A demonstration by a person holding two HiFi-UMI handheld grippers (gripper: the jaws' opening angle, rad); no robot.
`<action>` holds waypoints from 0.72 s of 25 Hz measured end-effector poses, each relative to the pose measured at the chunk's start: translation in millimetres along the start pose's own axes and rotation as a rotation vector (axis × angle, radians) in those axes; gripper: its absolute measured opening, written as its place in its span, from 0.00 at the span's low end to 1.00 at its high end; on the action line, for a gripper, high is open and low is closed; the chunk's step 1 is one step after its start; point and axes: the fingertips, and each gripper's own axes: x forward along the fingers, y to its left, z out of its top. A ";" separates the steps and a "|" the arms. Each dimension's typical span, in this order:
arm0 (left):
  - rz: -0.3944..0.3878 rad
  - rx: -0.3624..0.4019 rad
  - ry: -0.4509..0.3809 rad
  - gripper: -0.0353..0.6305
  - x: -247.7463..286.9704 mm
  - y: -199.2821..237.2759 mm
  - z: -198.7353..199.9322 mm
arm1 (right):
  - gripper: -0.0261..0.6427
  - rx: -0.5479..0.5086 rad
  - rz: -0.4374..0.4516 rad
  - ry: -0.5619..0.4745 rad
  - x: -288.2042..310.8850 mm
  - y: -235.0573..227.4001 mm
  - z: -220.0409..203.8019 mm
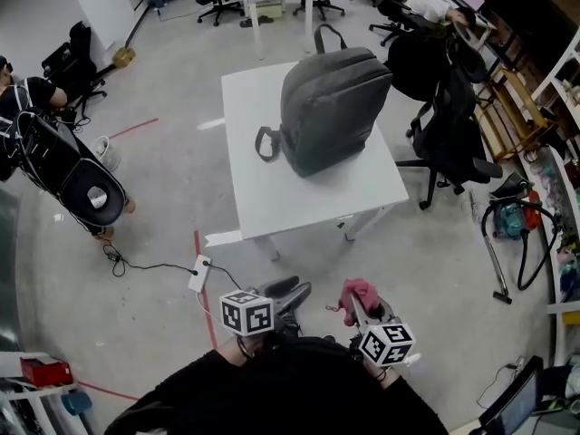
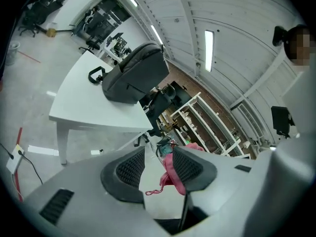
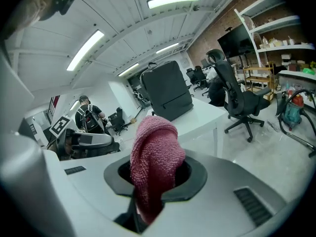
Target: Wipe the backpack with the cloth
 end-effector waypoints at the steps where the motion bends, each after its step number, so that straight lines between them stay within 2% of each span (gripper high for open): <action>1: -0.001 -0.005 0.003 0.34 -0.3 9.0 4.7 | 0.18 -0.005 -0.008 0.005 6.7 3.1 0.9; 8: -0.059 -0.013 0.010 0.34 -1.5 37.7 42.4 | 0.18 -0.032 -0.082 0.016 32.8 18.5 19.8; 12: -0.076 -0.018 0.000 0.34 2.4 47.3 57.7 | 0.18 -0.081 -0.080 0.037 50.0 26.8 27.5; 18: 0.015 -0.017 -0.106 0.33 10.7 74.2 91.9 | 0.18 -0.066 -0.023 0.058 90.6 7.7 42.3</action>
